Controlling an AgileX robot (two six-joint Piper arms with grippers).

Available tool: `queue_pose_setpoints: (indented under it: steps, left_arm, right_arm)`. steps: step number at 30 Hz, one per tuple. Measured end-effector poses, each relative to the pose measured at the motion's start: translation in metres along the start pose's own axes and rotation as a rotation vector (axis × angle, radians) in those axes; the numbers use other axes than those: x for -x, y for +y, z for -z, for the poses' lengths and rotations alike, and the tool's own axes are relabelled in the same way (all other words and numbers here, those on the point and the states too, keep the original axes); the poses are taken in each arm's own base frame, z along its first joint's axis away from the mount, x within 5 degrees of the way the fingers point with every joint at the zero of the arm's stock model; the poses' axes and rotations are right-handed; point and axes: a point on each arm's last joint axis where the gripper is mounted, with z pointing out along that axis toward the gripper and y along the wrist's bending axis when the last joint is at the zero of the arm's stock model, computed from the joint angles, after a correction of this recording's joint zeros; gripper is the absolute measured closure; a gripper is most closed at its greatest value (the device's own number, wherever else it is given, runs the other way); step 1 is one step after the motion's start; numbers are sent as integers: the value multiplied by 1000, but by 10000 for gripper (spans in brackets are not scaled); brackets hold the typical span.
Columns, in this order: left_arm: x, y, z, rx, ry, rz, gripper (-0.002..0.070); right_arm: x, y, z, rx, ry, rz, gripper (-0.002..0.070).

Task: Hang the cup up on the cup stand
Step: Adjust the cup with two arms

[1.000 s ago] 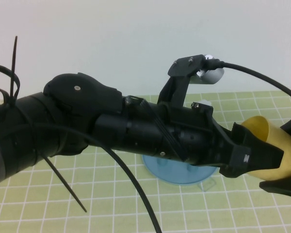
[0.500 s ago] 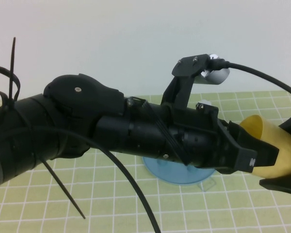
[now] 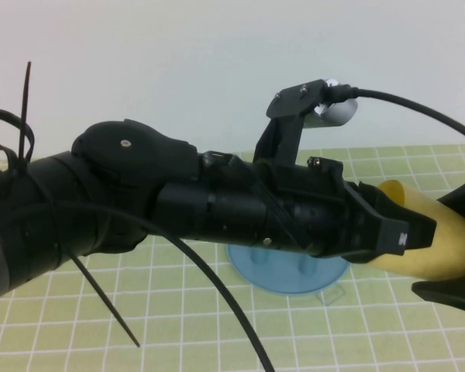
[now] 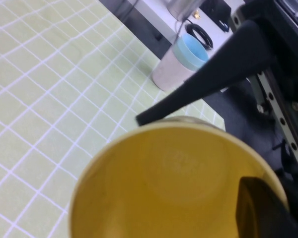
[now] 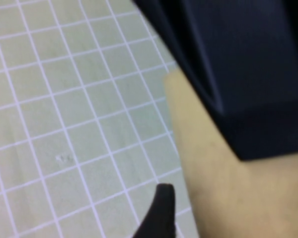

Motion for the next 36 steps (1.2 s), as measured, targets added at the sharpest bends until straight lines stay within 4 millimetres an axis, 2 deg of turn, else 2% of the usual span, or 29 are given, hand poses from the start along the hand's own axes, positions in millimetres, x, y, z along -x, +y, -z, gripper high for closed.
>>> queue_pose_setpoints:
  steps: [10,18,22,27,36]
  left_arm:
    - [5,7,3,48,-44,14,666]
    - [20,22,19,35,-141,111,666]
    - [34,27,33,-34,-255,159,666]
    - [41,36,45,-19,-297,113,666]
    - [43,39,47,-5,-306,97,666]
  right_arm:
    - [-19,-4,2,-54,211,-62,-18]
    - [-29,-10,7,-175,305,-376,-18]
    - [-22,-8,11,-218,194,-575,-15]
    - [-16,5,12,-190,-50,-787,-13]
    - [-33,35,1,-97,-406,-1070,-13]
